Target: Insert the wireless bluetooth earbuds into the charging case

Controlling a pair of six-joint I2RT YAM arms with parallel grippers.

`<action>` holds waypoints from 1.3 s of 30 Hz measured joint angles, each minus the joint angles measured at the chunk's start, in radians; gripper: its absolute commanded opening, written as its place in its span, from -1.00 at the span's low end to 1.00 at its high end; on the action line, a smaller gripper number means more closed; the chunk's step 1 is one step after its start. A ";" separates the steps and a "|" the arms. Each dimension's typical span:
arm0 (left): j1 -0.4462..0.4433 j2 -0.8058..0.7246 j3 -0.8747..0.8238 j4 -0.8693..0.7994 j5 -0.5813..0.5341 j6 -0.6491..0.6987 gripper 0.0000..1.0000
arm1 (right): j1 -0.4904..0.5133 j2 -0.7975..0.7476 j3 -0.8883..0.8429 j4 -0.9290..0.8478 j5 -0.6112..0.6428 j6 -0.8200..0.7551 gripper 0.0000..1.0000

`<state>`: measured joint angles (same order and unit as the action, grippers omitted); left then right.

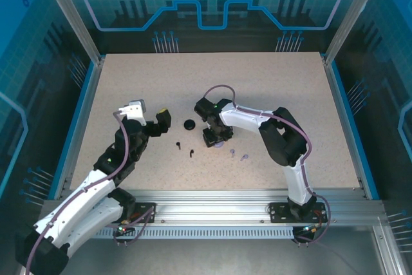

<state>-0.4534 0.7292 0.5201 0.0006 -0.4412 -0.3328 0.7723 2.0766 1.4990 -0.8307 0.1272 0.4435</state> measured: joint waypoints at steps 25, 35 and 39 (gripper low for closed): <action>0.106 0.380 0.092 -0.002 0.698 -0.207 0.70 | -0.068 -0.650 -0.478 0.315 0.008 -0.393 -0.07; 0.069 0.491 0.168 0.160 1.033 -0.292 0.69 | -0.063 -0.869 -0.591 0.440 -0.070 -0.587 -0.07; 0.012 0.530 0.205 0.189 1.098 -0.302 0.68 | -0.051 -0.882 -0.591 0.454 -0.083 -0.632 -0.07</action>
<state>-0.4416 1.2594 0.7250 0.1894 0.6563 -0.6346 0.7216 1.1942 0.9085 -0.3767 0.0441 -0.1883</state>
